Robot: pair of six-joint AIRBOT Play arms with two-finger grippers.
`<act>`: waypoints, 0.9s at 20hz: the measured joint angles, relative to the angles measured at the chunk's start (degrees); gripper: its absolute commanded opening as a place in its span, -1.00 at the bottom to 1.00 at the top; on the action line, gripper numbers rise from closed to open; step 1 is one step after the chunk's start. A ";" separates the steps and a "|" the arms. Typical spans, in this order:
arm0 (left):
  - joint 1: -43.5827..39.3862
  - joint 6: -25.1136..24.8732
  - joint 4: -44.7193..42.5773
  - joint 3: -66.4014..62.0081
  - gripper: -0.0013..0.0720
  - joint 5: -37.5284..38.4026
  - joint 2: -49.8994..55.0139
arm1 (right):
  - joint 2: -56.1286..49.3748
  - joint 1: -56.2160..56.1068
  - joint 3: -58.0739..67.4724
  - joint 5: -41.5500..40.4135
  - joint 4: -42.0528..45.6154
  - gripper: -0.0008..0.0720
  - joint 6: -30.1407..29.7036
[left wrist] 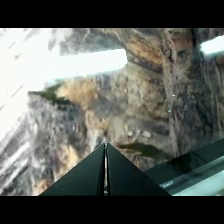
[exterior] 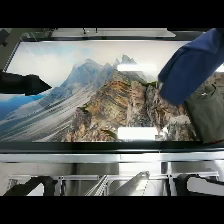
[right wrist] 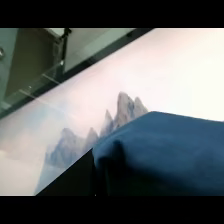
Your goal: Fold the shirts.
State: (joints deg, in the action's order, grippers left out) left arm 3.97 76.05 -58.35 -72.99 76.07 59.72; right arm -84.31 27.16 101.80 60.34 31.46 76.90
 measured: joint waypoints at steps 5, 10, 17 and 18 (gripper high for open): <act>-0.22 0.02 0.11 -5.46 -0.89 0.04 7.43 | -7.91 6.38 11.85 1.86 -8.11 -0.94 -1.92; -0.22 -0.57 2.99 -7.45 -0.89 2.78 13.51 | -9.49 13.94 14.14 15.15 1.44 -0.95 7.58; -0.24 -2.21 5.55 -7.85 -0.89 5.09 15.43 | -2.08 19.39 4.59 27.10 21.00 -0.95 17.57; -0.24 -2.40 5.73 -7.85 -0.89 5.31 15.50 | -0.37 19.63 2.43 27.61 24.33 -0.95 18.38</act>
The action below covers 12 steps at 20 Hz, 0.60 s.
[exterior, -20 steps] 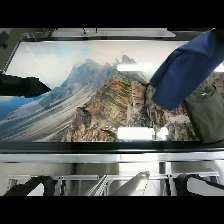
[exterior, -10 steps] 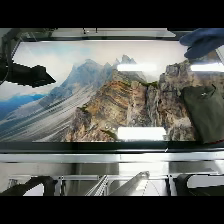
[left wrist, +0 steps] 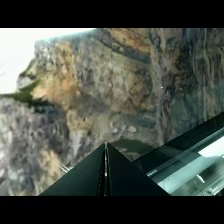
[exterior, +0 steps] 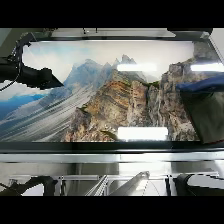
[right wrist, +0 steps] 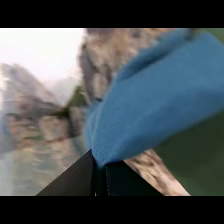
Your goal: Fold the shirts.
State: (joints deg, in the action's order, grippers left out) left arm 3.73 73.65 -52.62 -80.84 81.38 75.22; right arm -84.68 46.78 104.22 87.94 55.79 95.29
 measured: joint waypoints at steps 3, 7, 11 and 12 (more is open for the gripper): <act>0.00 -0.24 0.20 0.00 -0.89 0.57 0.09 | 5.11 0.39 -8.07 0.72 9.22 -0.95 1.88; 0.00 -0.85 0.24 0.00 -0.89 0.96 0.11 | 10.86 0.57 -22.80 -1.11 18.05 -0.95 4.87; 0.00 -1.36 0.33 0.00 -0.89 1.14 0.11 | 13.42 0.57 -36.83 -5.79 21.18 -0.66 7.32; 0.00 -1.49 0.33 0.00 -0.89 1.14 0.11 | 13.60 0.57 -39.19 -6.62 21.46 0.11 7.69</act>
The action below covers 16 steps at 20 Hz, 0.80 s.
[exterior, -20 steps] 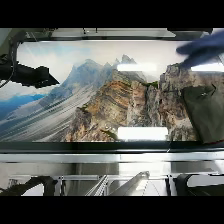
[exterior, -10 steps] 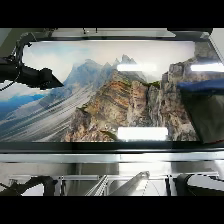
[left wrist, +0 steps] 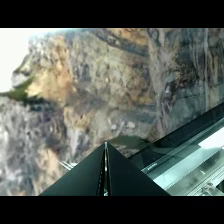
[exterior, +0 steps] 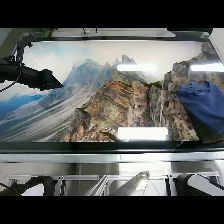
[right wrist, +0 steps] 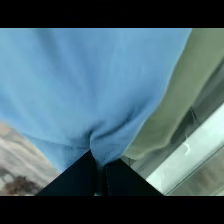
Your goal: Fold the shirts.
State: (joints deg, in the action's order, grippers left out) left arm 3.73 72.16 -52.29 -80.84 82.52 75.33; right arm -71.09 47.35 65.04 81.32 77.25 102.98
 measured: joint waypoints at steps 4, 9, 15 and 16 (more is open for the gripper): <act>0.00 -0.22 0.00 0.00 -0.89 0.02 0.00 | 0.07 0.00 -4.74 -0.85 1.68 0.97 0.57; 0.00 -0.66 0.00 -0.04 -0.89 0.04 0.00 | 0.07 0.00 -4.68 2.80 2.97 0.97 0.31; 0.00 -0.70 0.20 -3.45 -0.90 0.22 0.00 | 1.20 -0.09 0.07 9.94 -6.73 0.92 -4.17; 0.00 -0.70 0.72 -4.83 -0.90 0.37 0.00 | 1.62 -0.31 0.48 10.01 -10.93 0.48 -5.70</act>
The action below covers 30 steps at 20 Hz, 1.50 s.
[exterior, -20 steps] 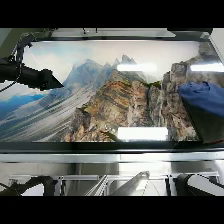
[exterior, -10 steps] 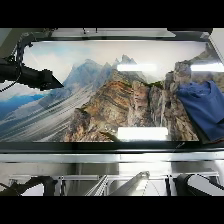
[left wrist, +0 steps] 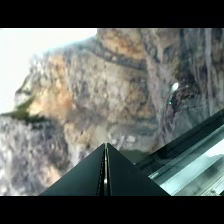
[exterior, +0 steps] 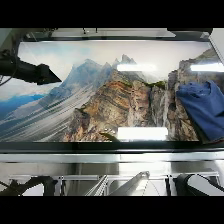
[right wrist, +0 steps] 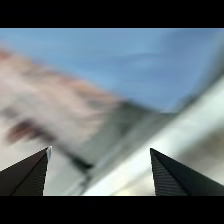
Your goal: Fold the shirts.
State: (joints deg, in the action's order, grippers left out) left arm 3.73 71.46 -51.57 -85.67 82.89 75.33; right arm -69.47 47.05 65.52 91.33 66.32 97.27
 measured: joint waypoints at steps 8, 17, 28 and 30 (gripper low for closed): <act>-3.78 2.69 2.82 2.36 -0.93 3.45 -7.61 | 5.29 -17.00 0.04 -0.28 -18.10 -0.87 -8.98; -14.38 4.59 3.08 38.23 -0.92 -1.42 -32.33 | 29.00 -49.16 -17.84 -15.13 -19.89 -0.87 -11.69; -15.56 5.03 3.23 46.51 -0.92 -5.84 -42.49 | 34.21 -54.18 -25.18 -20.17 -21.66 -0.87 -11.85; -15.56 5.03 3.23 46.60 -0.92 -6.82 -43.43 | 34.27 -54.23 -25.27 -20.37 -21.86 -0.87 -11.85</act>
State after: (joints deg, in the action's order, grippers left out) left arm -11.84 76.49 -48.34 -39.07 76.07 31.90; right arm -35.20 -7.18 40.25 70.96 44.47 85.43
